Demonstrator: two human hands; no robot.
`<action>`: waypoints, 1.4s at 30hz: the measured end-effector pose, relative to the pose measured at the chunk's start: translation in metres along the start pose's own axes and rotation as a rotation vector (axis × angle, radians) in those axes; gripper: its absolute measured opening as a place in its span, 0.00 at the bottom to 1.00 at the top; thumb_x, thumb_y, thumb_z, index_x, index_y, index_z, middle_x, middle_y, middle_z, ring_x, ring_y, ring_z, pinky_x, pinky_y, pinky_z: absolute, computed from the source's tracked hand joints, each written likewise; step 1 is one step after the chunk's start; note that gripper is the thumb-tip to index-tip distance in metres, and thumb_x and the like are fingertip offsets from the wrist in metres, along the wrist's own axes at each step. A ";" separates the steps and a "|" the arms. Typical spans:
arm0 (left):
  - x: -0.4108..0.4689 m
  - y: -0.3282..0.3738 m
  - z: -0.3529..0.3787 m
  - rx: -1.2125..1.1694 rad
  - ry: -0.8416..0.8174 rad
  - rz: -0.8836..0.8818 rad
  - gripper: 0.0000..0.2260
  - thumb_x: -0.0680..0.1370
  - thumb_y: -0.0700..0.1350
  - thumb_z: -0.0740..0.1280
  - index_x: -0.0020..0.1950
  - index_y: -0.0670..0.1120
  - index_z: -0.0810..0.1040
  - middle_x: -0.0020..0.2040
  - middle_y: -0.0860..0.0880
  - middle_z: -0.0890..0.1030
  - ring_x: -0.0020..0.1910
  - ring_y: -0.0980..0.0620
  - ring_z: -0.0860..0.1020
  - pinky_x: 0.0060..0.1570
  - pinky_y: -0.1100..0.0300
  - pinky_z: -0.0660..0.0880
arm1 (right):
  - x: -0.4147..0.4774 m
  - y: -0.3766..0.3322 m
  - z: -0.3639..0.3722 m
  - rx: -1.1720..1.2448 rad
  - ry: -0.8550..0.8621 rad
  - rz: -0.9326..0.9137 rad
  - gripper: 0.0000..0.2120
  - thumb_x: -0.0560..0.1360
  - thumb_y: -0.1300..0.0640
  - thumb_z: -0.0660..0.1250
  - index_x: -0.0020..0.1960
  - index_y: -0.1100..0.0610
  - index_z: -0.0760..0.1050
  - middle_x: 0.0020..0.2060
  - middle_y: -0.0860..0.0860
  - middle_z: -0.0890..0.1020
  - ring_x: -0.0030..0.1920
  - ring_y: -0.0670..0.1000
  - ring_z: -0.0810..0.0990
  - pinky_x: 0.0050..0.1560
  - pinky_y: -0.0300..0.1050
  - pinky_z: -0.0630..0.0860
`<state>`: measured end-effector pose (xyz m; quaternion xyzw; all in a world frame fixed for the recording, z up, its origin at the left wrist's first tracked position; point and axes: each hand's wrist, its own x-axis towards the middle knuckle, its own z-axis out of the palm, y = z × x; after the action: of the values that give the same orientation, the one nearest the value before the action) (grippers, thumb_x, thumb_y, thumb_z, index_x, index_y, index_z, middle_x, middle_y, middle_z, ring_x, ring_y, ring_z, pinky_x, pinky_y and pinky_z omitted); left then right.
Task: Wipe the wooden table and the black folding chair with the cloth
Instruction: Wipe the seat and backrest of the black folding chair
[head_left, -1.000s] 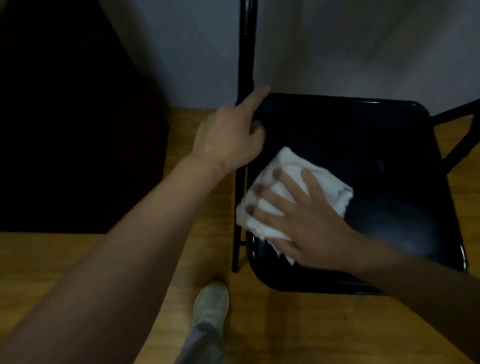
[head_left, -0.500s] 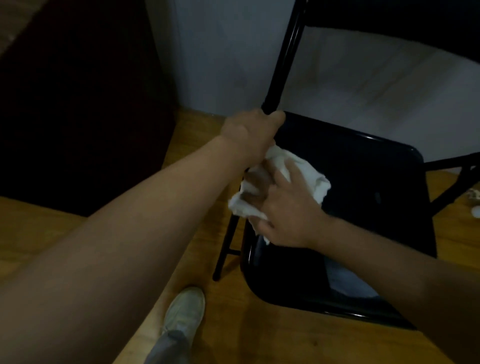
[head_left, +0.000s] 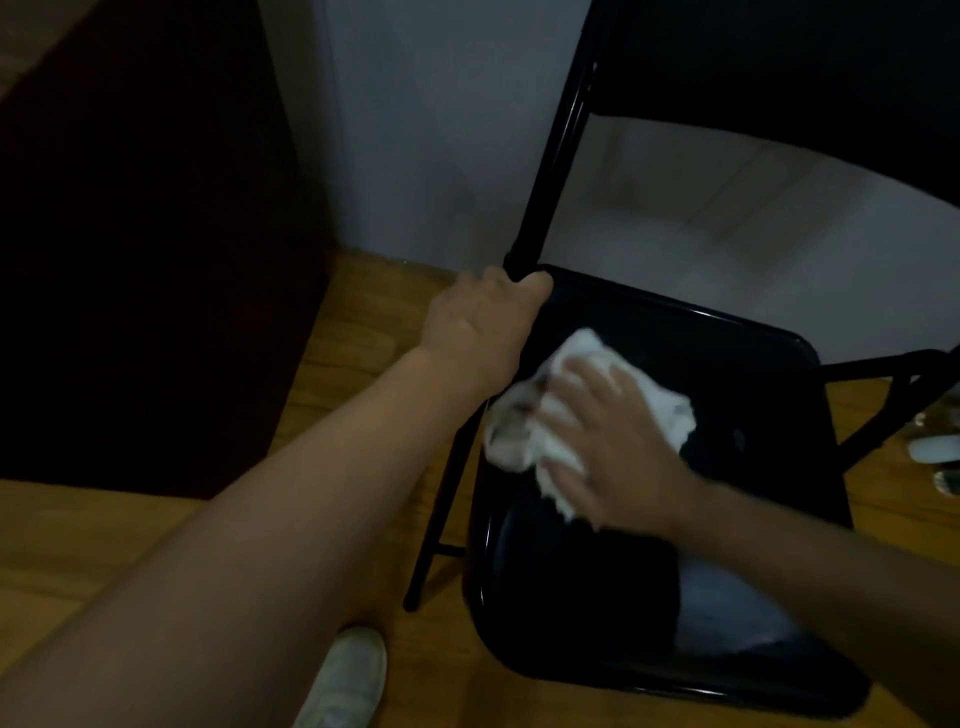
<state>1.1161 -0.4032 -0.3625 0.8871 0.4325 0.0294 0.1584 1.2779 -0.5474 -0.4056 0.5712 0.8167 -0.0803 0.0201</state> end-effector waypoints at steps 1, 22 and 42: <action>0.000 0.000 0.000 -0.007 -0.007 -0.004 0.12 0.79 0.42 0.67 0.57 0.49 0.64 0.45 0.45 0.66 0.49 0.43 0.72 0.39 0.54 0.65 | 0.015 0.016 -0.006 0.016 0.008 0.105 0.25 0.79 0.48 0.61 0.73 0.58 0.73 0.73 0.62 0.72 0.75 0.69 0.65 0.68 0.75 0.63; -0.020 0.074 0.019 0.465 -0.158 -0.213 0.21 0.78 0.48 0.67 0.68 0.45 0.66 0.57 0.42 0.80 0.53 0.43 0.80 0.37 0.56 0.69 | -0.128 -0.081 0.045 0.008 0.097 0.380 0.34 0.79 0.39 0.57 0.83 0.43 0.52 0.83 0.53 0.49 0.81 0.67 0.45 0.71 0.80 0.48; -0.043 0.162 0.098 0.231 -0.105 0.240 0.24 0.78 0.47 0.70 0.74 0.47 0.72 0.72 0.35 0.72 0.70 0.33 0.71 0.61 0.43 0.76 | -0.200 0.085 0.012 0.107 0.167 0.877 0.29 0.81 0.42 0.53 0.79 0.53 0.65 0.77 0.57 0.69 0.73 0.65 0.68 0.71 0.63 0.69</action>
<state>1.2308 -0.5551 -0.4020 0.9450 0.3150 -0.0481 0.0730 1.4258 -0.7069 -0.4013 0.8681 0.4909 -0.0601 -0.0433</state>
